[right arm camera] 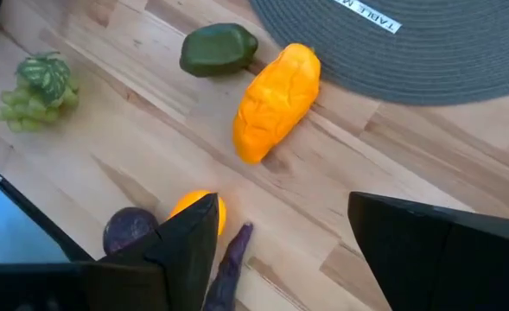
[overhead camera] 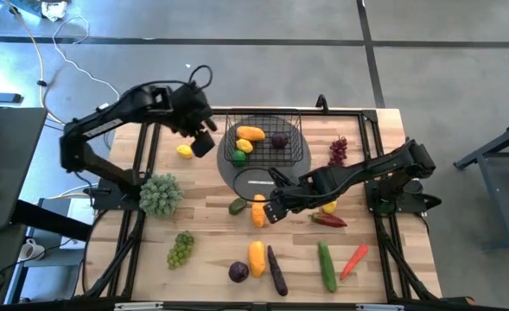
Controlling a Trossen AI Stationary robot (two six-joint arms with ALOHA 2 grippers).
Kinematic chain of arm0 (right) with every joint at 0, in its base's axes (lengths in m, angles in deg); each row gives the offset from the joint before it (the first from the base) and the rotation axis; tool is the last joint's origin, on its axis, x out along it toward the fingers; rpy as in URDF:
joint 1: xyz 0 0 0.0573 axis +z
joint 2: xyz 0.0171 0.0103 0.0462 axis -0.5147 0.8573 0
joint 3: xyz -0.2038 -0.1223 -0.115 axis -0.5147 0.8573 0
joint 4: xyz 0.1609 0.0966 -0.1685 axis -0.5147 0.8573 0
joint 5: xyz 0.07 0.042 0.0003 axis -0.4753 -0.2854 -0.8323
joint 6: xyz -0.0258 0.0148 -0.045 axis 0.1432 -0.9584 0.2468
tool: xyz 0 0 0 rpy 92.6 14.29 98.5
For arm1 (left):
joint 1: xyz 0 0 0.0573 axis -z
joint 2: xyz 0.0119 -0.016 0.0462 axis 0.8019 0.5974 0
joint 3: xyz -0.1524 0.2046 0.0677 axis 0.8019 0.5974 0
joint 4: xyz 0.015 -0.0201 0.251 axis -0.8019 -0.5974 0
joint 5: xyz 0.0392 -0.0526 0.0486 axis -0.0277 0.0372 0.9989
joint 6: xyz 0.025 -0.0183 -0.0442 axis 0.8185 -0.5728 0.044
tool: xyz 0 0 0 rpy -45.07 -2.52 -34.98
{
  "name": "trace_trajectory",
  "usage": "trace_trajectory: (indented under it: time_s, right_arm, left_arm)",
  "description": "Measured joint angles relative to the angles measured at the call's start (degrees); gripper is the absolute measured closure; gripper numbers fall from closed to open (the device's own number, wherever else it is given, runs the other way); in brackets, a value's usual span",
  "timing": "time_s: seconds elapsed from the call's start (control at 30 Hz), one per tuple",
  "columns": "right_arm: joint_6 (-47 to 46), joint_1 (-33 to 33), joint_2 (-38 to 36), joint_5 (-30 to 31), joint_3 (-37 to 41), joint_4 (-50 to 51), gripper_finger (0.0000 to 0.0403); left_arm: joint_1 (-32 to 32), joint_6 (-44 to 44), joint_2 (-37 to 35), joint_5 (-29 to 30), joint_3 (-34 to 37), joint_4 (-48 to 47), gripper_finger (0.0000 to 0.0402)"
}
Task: Build produce basket
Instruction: Put the yellow mango into the wire basket
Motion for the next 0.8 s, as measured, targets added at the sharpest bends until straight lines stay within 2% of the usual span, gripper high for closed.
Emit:
trace_trajectory:
  time_s: [0.2,0.37,0.53,0.63,0.8]
  right_arm:
    - [-0.5,-0.1,2.5,0.0,0.0,-6.2,0.0164]
    - [-1.1,0.0,5.1,0.0,0.0,-7.3,0.0164]
    - [-5.2,-0.2,7.3,0.4,0.0,-7.7,0.0164]
    - [-8.2,-0.2,8.6,1.2,0.0,-7.9,0.0164]
    - [-11.2,-0.7,10.9,1.6,0.0,-8.9,0.0164]
  left_arm:
    - [3.0,-7.9,-7.2,2.7,8.6,2.2,0.0145]
    - [4.6,-10.6,-10.9,5.1,14.1,5.8,0.0145]
    - [5.0,-10.7,-12.4,6.2,18.3,9.0,0.0145]
    - [5.0,-10.6,-12.4,8.3,19.6,9.6,0.0145]
    - [4.7,-9.4,-12.3,8.5,20.7,11.3,0.0145]
